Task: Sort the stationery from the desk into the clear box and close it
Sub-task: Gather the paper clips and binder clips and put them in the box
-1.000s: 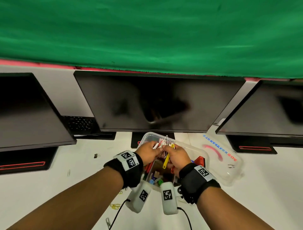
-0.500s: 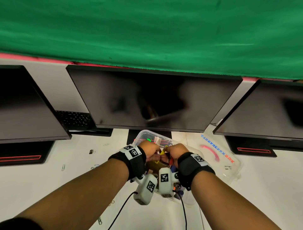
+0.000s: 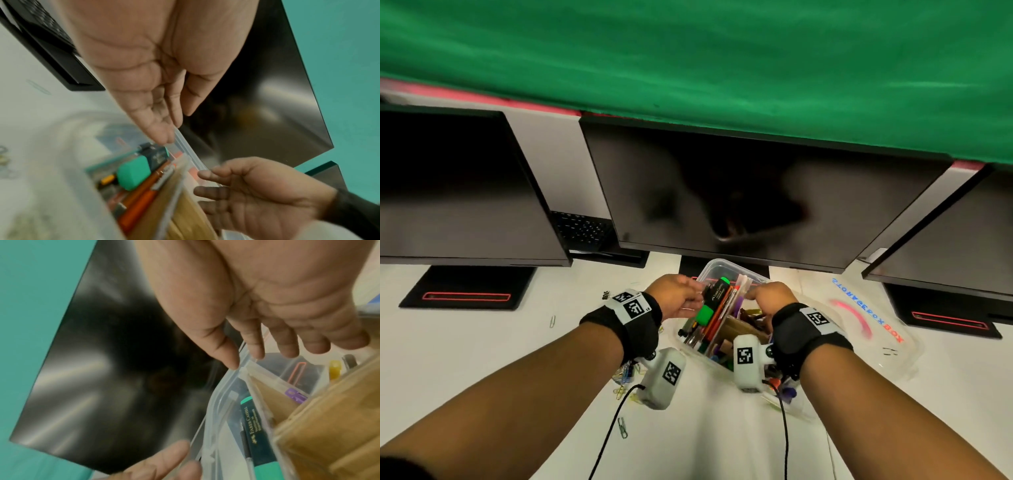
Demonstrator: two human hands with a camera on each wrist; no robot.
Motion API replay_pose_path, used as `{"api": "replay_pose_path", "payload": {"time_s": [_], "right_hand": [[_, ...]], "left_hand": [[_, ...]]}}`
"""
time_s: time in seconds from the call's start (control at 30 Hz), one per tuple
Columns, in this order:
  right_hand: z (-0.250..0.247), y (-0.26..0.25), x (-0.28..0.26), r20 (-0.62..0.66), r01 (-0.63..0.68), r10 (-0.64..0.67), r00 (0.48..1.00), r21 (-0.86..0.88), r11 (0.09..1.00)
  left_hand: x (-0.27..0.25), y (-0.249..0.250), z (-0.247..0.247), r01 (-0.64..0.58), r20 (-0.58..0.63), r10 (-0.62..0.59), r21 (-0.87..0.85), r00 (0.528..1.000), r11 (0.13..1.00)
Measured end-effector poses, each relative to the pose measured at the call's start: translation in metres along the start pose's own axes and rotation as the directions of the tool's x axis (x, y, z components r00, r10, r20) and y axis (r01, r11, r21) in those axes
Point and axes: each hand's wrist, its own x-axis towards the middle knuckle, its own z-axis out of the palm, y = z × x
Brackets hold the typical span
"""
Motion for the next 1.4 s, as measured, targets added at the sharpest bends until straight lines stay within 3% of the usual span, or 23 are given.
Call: {"api": "replay_pose_path", "payload": {"time_s": [0.1,0.17,0.33,0.43,0.53,0.67,0.8,1.03,1.23,1.4], "right_hand": [[0.017,-0.011,-0.013,-0.087,0.136,-0.127,0.988,0.108,0.985],[0.039,-0.015,-0.020,-0.131,0.282,-0.276,0.952,0.028,0.959],[0.114,-0.021,-0.045,0.132,0.408,-0.390,0.911,-0.150,0.901],[0.160,-0.012,-0.044,0.241,0.460,-0.393,0.888,-0.404,0.791],[0.194,0.004,-0.039,0.325,0.416,-0.268,0.907,-0.591,0.691],[0.215,0.024,-0.023,0.352,0.389,-0.178,0.919,-0.739,0.550],[0.227,0.038,-0.008,0.358,0.397,-0.173,0.918,-0.807,0.438],[0.241,0.059,-0.010,0.307,0.389,-0.240,0.921,-0.749,0.536],[0.227,0.056,-0.017,0.210,0.278,-0.189,0.959,-0.589,0.759],[0.216,0.056,-0.017,0.135,0.211,-0.167,0.977,-0.457,0.864]], "left_hand": [[0.000,-0.010,-0.035,-0.017,-0.078,0.018,0.005,0.997,1.000],[0.003,-0.021,-0.063,-0.023,-0.125,0.030,0.056,0.992,0.998],[0.009,-0.055,-0.128,0.047,-0.203,0.027,0.352,0.979,0.935],[0.010,-0.079,-0.155,0.048,-0.139,0.044,0.595,0.989,0.803],[0.010,-0.103,-0.172,0.003,-0.032,0.041,0.826,0.999,0.564],[0.008,-0.127,-0.178,-0.126,0.148,-0.030,0.915,0.989,0.384],[0.014,-0.145,-0.188,-0.196,0.225,-0.063,0.932,0.972,0.307],[0.025,-0.154,-0.202,-0.248,0.268,-0.018,0.912,0.963,0.326],[0.031,-0.154,-0.203,-0.274,0.286,0.011,0.907,0.958,0.321],[0.029,-0.156,-0.198,-0.277,0.288,0.019,0.901,0.958,0.334]]}}
